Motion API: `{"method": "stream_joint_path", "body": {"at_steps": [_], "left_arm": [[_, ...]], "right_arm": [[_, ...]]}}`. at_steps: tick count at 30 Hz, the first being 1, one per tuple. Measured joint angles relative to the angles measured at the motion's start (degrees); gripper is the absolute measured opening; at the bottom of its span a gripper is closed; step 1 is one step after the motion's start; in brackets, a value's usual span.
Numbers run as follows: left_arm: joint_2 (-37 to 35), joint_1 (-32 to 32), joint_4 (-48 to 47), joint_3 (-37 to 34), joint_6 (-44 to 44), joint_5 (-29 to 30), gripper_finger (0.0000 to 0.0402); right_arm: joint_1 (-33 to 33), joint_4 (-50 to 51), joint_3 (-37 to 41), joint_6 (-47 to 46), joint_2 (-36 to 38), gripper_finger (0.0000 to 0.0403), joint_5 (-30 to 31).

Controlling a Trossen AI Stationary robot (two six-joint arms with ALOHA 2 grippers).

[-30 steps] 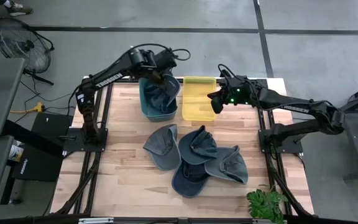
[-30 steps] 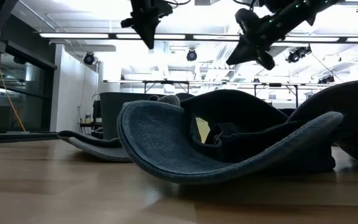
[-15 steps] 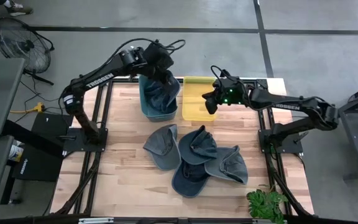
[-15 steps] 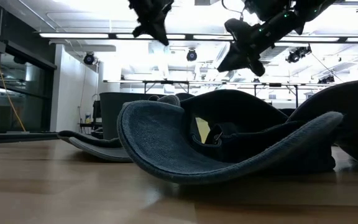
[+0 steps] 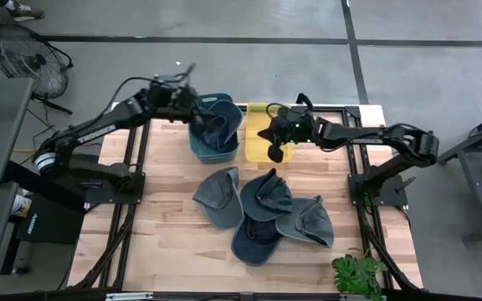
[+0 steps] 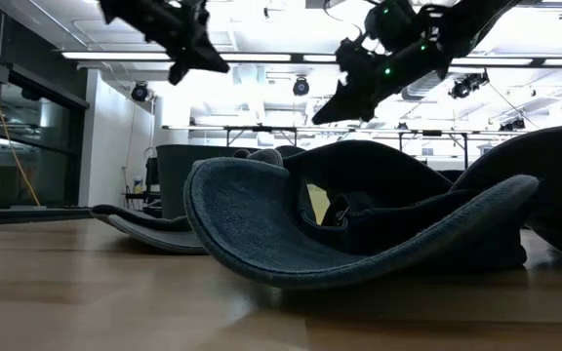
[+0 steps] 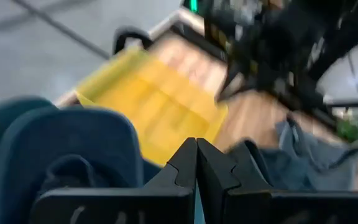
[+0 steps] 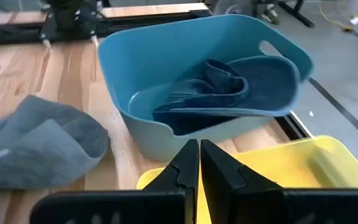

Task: Pick & Place hat
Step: Put the top left blue cap into the blue bin

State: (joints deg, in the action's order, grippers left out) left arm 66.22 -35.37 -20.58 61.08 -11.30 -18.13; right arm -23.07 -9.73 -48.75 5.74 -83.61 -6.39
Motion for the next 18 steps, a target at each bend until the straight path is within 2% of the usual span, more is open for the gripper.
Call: {"method": "stream_joint_path", "body": {"at_steps": [2, 6, 10, 18], "left_arm": [[-2.63, -1.19, 1.52, -3.72, -0.93, -0.48, 0.0000], [-8.91, -5.35, 4.36, -10.41, -2.76, -5.35, 0.0000], [-12.93, -9.00, 4.55, -15.01, -4.06, -8.45, 0.0000], [-15.07, -14.15, 8.32, -18.67, -3.19, -18.05, 0.0000]], "right_arm": [[0.18, -2.30, -0.05, 0.21, -1.88, 0.0012, 0.17], [0.21, -4.42, -2.76, -2.94, -5.53, 0.0012, 0.55], [-0.11, -2.05, -8.45, -14.79, -9.01, 0.0012, 6.53], [-2.40, 8.50, -18.69, -31.45, -14.96, 0.0012, 8.35]]}}
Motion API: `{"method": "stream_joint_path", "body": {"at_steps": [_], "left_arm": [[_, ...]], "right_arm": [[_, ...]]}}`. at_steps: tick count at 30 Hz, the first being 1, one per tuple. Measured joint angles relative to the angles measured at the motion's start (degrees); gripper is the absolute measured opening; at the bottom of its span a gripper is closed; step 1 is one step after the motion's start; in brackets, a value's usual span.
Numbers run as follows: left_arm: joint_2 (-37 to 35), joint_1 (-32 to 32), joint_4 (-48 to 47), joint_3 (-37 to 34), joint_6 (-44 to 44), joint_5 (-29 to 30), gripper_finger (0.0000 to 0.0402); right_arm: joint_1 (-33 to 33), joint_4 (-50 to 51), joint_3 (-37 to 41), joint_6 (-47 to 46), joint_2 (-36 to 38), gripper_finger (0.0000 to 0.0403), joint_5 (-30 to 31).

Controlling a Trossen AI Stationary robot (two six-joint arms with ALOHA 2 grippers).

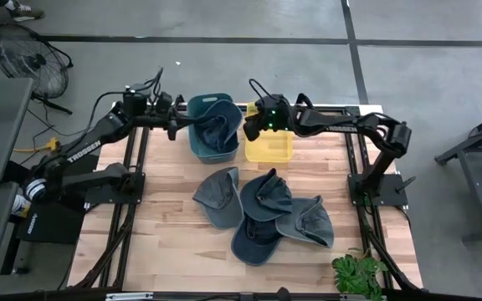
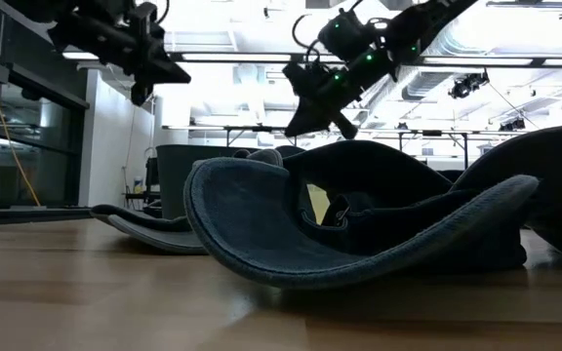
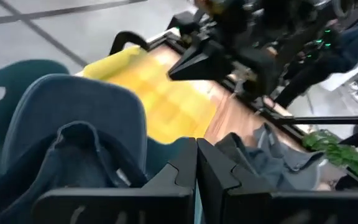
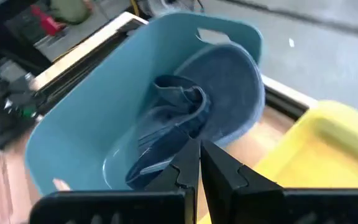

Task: Pick & Place hat
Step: Put the top left blue cap into the blue bin

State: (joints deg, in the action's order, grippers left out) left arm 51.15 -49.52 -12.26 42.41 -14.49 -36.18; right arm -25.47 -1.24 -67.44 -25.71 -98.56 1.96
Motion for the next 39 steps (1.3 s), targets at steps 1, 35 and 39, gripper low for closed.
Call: {"method": "stream_joint_path", "body": {"at_steps": [1, 35, 39], "left_arm": [[-0.08, -0.78, 0.24, 0.00, 0.45, -1.27, 0.0000], [0.01, -10.86, -2.68, 0.02, 9.78, -17.33, 0.0000], [0.01, -10.86, -2.94, 0.02, 9.78, -17.35, 0.0000]], "right_arm": [[-0.37, 0.61, -0.13, -1.71, -0.20, 0.0012, -0.04], [-2.60, -0.29, -0.23, -20.42, -3.86, 0.0012, -1.48], [-2.02, -0.39, -0.22, -20.70, -4.00, 0.0012, 0.06]]}}
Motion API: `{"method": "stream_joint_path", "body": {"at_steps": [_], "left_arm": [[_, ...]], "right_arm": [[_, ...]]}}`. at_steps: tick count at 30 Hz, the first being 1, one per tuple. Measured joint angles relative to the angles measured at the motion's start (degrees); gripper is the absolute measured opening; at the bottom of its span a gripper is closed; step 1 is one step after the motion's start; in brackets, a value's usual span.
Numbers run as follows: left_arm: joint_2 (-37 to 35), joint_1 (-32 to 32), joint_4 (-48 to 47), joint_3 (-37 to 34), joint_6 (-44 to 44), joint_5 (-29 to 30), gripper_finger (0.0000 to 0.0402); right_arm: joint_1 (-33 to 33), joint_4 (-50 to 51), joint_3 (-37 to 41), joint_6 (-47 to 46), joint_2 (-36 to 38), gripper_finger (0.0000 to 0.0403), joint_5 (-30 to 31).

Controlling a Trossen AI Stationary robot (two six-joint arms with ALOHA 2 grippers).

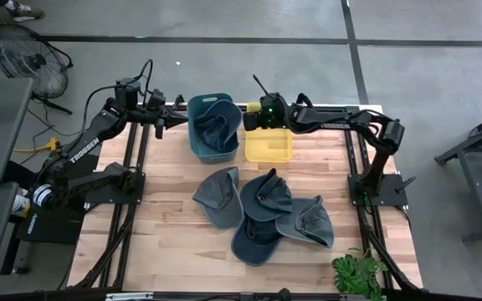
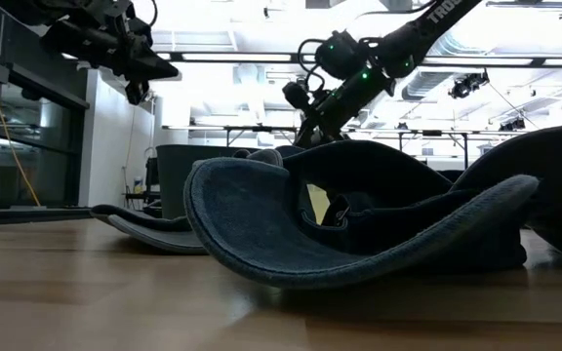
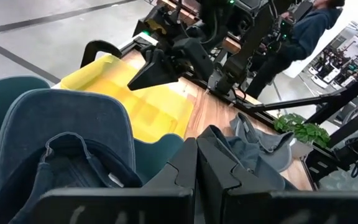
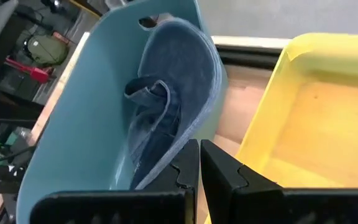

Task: Pick & Place hat
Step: Put the top left blue cap into the blue bin

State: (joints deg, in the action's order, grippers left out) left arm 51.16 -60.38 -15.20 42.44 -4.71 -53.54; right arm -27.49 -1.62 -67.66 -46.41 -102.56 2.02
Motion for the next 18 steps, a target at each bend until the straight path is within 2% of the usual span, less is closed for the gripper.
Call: {"method": "stream_joint_path", "body": {"at_steps": [18], "left_arm": [[0.00, 0.00, 0.02, 0.04, 0.59, -2.53, 0.0000]], "right_arm": [[0.92, -0.79, 0.00, -0.12, 0.02, 0.0012, 0.77]]}}
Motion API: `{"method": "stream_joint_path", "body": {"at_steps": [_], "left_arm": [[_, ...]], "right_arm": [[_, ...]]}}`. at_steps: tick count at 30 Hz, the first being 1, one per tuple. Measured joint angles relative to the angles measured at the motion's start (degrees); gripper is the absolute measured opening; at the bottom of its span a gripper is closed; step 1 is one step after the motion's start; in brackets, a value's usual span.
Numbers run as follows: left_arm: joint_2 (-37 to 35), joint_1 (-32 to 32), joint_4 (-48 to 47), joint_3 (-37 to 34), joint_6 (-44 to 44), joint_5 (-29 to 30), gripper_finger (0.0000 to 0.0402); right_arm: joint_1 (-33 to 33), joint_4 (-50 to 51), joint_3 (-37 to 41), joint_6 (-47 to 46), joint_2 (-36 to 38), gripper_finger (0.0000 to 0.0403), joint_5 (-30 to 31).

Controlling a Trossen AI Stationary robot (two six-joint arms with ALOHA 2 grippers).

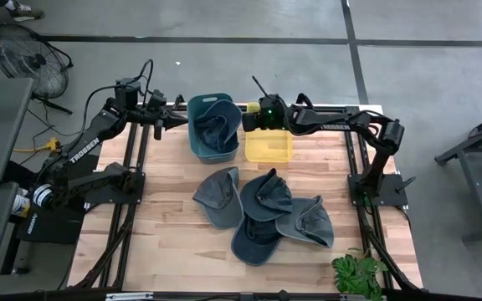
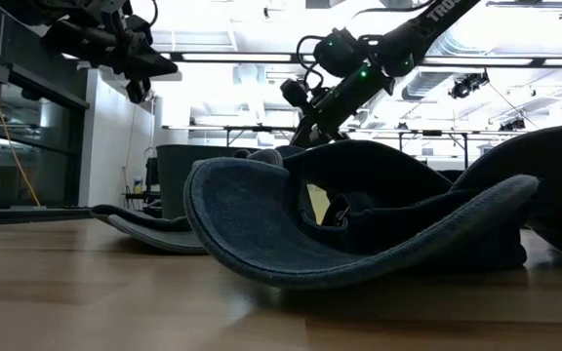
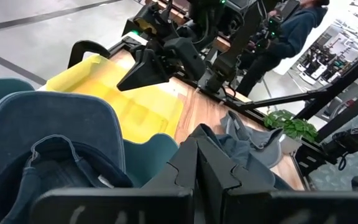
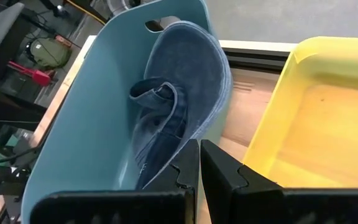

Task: Pick & Place hat
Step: Put the top left blue cap into the blue bin

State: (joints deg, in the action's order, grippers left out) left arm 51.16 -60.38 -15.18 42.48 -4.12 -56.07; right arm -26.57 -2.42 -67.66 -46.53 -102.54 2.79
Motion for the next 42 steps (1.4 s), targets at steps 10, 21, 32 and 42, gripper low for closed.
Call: {"method": "stream_joint_path", "body": {"at_steps": [10, 21, 32, 42], "left_arm": [[0.00, 0.00, 0.00, 0.00, 0.90, -0.26, 0.0000], [0.00, 0.00, -1.73, 0.00, 0.90, -0.50, 0.0000], [0.00, 0.00, -1.72, 0.00, 0.90, -0.83, 0.0000], [0.00, 0.00, -1.70, 0.00, 1.04, -0.87, 0.0000]], "right_arm": [[0.74, -2.60, 0.00, -4.04, -3.88, 0.0012, -1.16], [1.55, -3.06, 0.00, -4.04, -4.17, 0.0012, 2.21], [1.46, -3.10, 0.00, -3.83, -4.17, 0.0015, 0.49], [1.51, -4.22, 0.00, 11.04, -4.17, 0.0039, 0.04]]}}
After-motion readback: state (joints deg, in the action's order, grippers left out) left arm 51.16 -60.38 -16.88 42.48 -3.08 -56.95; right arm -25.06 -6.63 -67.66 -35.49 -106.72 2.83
